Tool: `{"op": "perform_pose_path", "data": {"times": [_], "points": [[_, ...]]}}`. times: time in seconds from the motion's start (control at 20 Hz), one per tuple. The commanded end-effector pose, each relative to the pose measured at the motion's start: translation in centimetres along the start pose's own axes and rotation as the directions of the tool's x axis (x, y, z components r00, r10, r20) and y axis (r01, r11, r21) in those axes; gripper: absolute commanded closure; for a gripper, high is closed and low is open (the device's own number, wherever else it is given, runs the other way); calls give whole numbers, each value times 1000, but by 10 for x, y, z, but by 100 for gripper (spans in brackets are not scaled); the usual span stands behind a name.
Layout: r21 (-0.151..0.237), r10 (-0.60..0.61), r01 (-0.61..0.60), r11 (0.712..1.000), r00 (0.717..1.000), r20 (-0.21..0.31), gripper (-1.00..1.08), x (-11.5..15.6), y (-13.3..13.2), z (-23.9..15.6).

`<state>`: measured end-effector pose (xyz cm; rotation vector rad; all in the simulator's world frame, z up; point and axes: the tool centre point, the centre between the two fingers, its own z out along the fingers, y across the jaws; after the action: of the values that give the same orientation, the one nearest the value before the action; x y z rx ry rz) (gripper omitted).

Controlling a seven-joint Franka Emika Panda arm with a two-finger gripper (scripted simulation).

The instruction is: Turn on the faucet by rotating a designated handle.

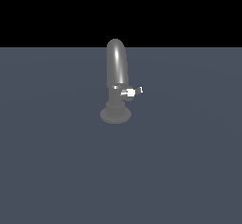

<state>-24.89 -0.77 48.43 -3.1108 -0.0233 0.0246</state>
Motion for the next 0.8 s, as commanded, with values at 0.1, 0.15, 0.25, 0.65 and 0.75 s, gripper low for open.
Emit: {"op": "perform_pose_path", "data": {"times": [0.1,0.15,0.25,0.65,0.75], "points": [[1,1,-1,1000,1000,2,108,0,0,0],[1,3,-3,1000,1000,3,108,1,0,0],[3,8,-8,1000,1000,9,108,3,-1,0],[22,55,-56,998,996,65,108,20,-6,-1],[29,73,-75,997,994,87,108,27,-8,-1]]}}
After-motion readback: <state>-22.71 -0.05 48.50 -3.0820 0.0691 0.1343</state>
